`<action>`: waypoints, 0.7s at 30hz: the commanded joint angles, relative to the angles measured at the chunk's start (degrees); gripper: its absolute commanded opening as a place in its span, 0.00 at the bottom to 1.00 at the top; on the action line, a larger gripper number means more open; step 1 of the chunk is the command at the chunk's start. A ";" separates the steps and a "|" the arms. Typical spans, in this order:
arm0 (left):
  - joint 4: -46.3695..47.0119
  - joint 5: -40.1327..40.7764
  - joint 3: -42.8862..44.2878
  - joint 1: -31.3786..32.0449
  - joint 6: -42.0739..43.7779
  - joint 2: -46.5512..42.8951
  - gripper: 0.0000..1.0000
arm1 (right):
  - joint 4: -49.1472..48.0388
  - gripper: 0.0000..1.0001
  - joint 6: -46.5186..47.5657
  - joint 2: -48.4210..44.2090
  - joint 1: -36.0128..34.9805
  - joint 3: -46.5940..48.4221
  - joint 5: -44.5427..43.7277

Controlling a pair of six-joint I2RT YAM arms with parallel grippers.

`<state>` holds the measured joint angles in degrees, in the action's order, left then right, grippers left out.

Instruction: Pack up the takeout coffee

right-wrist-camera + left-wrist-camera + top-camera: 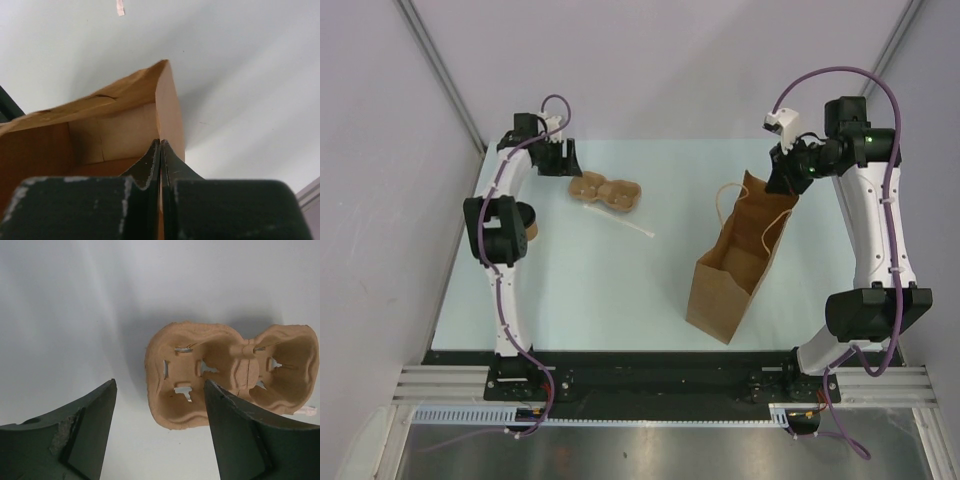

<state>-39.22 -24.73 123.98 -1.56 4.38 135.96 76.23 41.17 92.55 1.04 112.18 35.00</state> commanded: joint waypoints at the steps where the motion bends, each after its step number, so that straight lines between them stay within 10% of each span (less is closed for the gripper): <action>1: 0.91 -3.92 2.14 0.07 -1.57 2.20 0.72 | -1.43 0.00 -0.82 -1.85 -0.86 0.14 0.77; 13: 1.60 -6.47 1.26 -0.02 -2.27 4.40 0.44 | -3.54 0.00 -6.18 -0.71 -2.71 3.83 2.52; 21: -0.06 -5.15 1.96 0.07 -2.10 5.89 0.44 | -4.95 0.00 -9.43 -0.71 -4.11 5.06 5.16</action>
<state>-38.68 -29.17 123.98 -1.56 2.44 140.94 73.60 34.26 92.33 -2.33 113.89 37.58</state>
